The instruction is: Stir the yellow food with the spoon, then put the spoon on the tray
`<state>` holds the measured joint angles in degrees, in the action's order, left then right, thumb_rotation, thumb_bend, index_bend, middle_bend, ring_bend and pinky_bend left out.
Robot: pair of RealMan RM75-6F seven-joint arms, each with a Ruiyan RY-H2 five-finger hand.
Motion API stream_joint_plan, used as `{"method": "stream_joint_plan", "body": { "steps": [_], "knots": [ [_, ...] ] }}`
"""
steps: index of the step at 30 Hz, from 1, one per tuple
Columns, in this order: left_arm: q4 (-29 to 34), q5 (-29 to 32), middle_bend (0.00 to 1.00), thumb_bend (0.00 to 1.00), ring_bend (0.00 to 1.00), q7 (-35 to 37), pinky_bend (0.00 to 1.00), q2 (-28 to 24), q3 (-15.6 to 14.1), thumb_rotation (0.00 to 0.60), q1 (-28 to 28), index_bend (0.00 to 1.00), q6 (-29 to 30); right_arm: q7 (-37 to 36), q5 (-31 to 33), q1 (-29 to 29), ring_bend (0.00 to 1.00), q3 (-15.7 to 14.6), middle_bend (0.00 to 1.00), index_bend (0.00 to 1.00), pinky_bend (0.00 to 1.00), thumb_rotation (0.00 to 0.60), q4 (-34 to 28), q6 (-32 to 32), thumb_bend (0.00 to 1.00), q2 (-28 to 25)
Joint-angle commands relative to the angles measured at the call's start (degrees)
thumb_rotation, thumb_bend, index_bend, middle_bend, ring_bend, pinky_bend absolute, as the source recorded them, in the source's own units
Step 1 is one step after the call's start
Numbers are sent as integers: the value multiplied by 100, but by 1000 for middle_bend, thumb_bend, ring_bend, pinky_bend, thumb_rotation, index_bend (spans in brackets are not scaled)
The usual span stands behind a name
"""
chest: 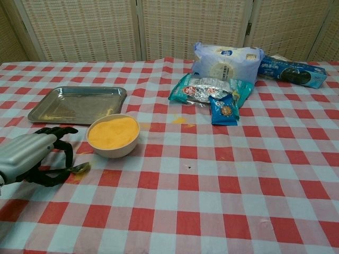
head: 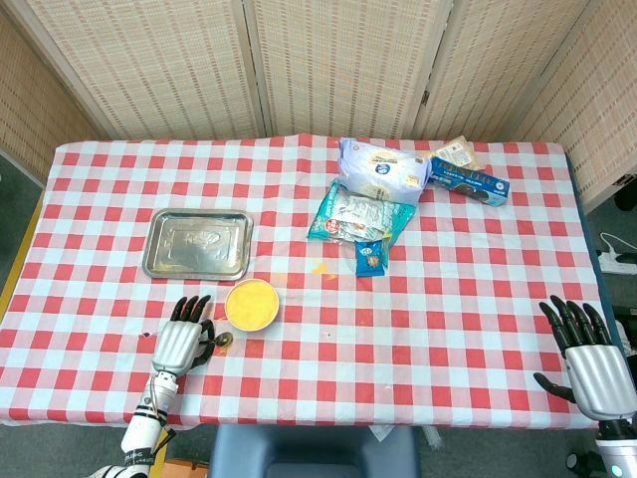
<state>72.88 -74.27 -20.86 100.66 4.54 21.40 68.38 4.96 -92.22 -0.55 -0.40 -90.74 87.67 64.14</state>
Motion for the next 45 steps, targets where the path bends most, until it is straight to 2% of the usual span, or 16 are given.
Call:
{"method": "stream_joint_plan", "body": {
  "steps": [1,17,26,32,36,45],
  "knots": [
    [5,-10,51,387,0,17,0,-11,-2,600,-2,561,8,8,5,-6,0,1,0,0,0,600,-3,-11,0,3],
    [197,-128,66,402,0,218,0,-197,-41,600,-95,602,173,53,7,-9,0,-7,0,0,0,600,-18,-23,0,13],
    [771,-232,69,407,0,105,0,-842,11,600,-248,605,547,-4,-46,2,0,-28,0,0,0,600,-24,15,0,-14],
    [1305,-205,70,408,0,-511,0,-1251,248,600,-152,607,719,-84,-130,30,0,-60,0,0,0,600,-29,92,0,-54],
    [1638,-103,70,408,0,-1180,0,-1402,406,600,11,610,703,-172,-159,46,0,-66,0,0,0,600,-25,137,0,-92],
    [1940,432,73,408,0,-2295,0,-1209,740,600,516,603,412,-304,-186,42,0,-78,0,0,0,600,-8,139,0,-152]
  ]
}}
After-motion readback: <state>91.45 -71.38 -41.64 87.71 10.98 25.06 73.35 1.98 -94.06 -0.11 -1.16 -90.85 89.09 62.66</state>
